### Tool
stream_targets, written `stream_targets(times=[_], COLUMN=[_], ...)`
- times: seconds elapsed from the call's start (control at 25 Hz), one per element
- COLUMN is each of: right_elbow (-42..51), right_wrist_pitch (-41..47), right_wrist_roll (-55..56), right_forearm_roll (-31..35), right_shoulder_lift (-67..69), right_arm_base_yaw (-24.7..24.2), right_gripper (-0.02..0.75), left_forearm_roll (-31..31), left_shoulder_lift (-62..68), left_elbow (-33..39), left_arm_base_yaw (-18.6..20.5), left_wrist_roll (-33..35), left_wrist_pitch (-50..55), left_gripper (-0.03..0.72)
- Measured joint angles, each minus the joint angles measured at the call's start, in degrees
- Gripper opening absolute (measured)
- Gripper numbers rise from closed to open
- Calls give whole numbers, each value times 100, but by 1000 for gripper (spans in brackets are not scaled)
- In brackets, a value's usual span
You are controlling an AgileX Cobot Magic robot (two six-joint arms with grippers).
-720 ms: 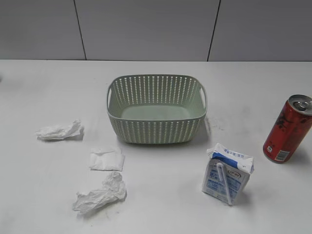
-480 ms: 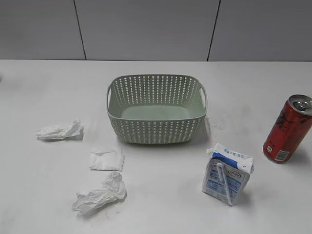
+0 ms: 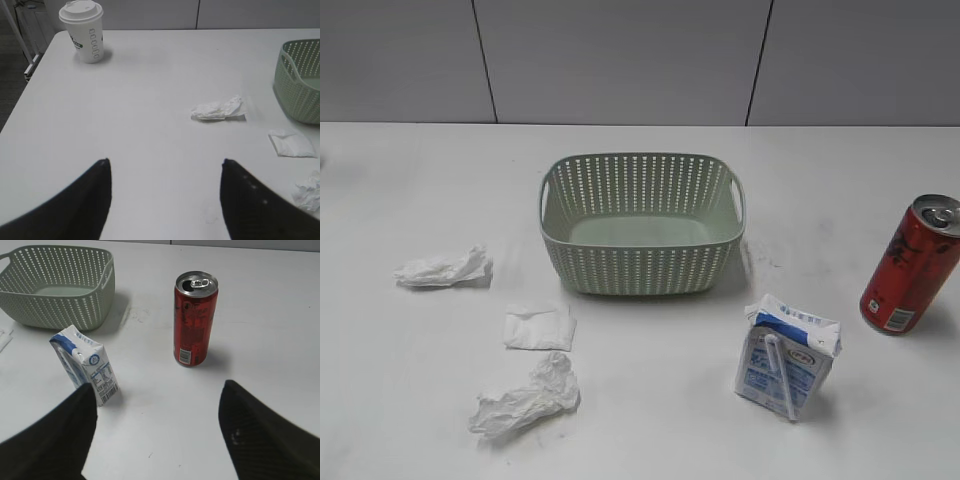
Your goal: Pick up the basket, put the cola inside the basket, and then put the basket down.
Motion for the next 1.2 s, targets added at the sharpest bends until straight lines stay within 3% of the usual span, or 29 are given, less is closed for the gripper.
stream_targets(times=[0.4, 0.6, 1.04, 1.2], right_elbow=[0, 0, 11, 11], right_wrist_pitch=[0, 0, 0, 0], right_wrist_roll=[0, 0, 0, 0], right_forearm_roll=[0, 0, 0, -5], right_shoulder_lift=[0, 0, 0, 0], right_arm_base_yaw=[0, 0, 0, 0], right_gripper=[573, 572, 572, 572], left_forearm_roll=[-55, -668, -1835, -2278], left_shoulder_lift=[0, 285, 3410, 4571], left_elbow=[0, -87, -822, -1323], left_arm_base_yaw=[0, 0, 0, 0], left_wrist_roll=[0, 0, 26, 438], left_wrist_pitch=[-18, -368, -1377, -1589], left_gripper=[508, 599, 616, 605])
